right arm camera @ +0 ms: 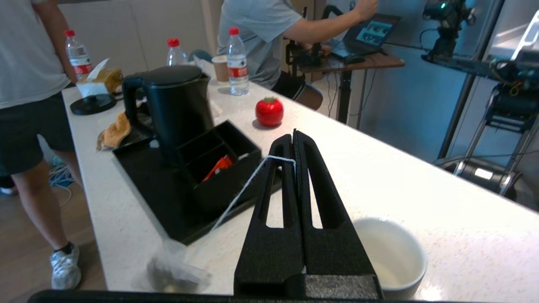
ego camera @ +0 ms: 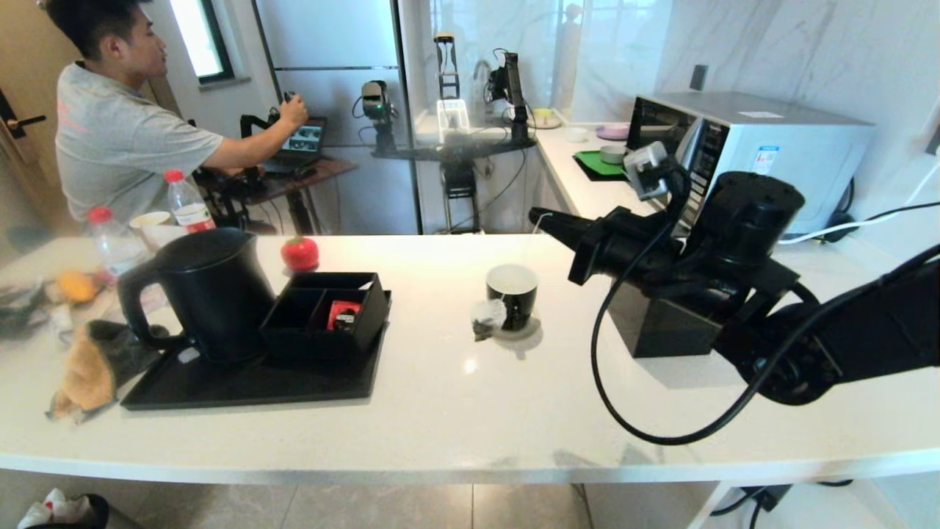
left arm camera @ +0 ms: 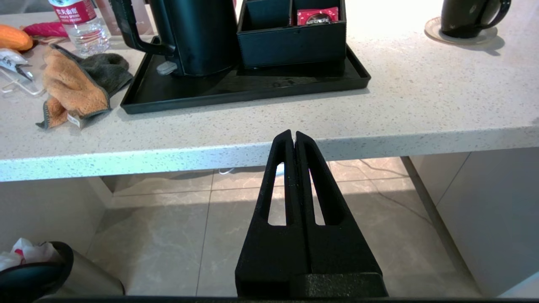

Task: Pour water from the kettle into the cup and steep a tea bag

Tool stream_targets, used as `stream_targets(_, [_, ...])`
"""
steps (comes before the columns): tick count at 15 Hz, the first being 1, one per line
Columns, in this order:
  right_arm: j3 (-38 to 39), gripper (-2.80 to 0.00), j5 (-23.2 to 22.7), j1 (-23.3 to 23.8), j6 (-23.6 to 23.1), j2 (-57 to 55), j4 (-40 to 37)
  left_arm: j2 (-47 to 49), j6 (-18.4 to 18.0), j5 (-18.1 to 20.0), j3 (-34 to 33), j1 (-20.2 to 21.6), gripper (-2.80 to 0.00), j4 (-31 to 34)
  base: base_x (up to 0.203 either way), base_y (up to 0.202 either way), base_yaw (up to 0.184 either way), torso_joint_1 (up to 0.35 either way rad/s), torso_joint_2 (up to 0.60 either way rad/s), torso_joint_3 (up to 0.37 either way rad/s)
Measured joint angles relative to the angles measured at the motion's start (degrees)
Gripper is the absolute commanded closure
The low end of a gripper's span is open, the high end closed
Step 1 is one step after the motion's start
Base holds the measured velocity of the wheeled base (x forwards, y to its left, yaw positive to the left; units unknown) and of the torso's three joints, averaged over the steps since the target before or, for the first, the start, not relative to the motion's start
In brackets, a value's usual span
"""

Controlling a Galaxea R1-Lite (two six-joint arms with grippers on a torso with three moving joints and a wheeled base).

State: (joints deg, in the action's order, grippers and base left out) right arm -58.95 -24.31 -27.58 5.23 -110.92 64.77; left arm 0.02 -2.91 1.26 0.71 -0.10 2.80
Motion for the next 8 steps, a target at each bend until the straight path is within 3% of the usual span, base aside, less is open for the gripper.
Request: stream_targets(8, [-17.7, 0.00, -0.1, 1.9, -0.1, -5.8, -9.1, 0.0, 0.0, -0.1, 0.0, 0.0, 0.00, 0.0, 0.000, 0.000, 0.000, 0.000, 0.00, 0.000])
